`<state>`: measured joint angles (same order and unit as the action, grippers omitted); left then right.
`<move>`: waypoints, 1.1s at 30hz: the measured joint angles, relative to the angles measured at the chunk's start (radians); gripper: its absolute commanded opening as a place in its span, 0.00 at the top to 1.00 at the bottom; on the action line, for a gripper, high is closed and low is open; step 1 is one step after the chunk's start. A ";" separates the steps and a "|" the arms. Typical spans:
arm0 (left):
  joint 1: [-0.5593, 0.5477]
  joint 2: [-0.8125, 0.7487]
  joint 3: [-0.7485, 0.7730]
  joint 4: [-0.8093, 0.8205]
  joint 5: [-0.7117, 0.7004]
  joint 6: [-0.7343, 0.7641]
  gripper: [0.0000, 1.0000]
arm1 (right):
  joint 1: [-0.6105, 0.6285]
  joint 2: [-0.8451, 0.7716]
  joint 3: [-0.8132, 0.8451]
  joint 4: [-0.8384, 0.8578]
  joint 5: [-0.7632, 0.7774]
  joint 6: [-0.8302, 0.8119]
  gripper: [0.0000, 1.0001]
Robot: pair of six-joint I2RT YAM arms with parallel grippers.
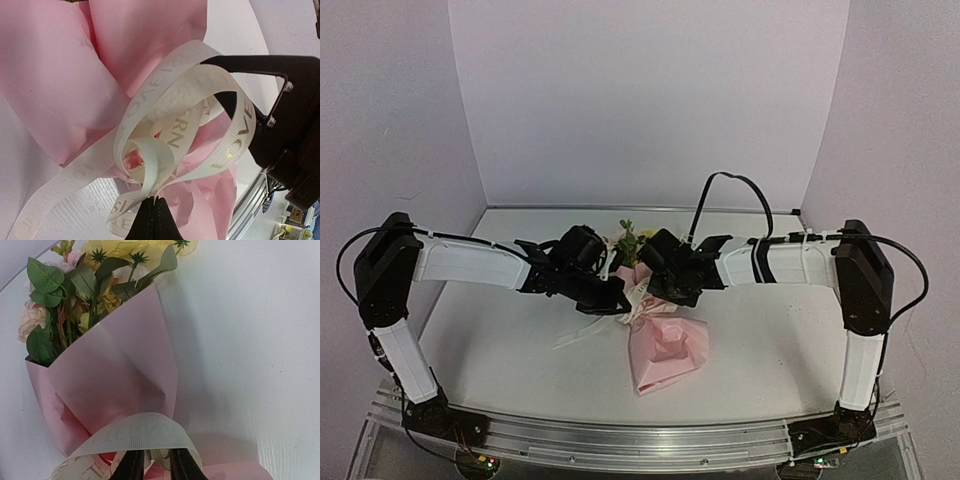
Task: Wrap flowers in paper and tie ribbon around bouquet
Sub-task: Cross the half-tied ribbon over the folded bouquet.
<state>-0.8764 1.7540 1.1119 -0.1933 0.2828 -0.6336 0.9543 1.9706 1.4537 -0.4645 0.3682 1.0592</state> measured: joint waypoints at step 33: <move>0.001 0.093 0.074 0.002 -0.014 -0.023 1.00 | -0.120 -0.194 -0.132 -0.002 -0.226 -0.266 0.71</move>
<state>-0.8753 1.8473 1.1854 -0.1917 0.2691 -0.6563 0.8340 1.7767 1.3220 -0.4669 0.1423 0.7927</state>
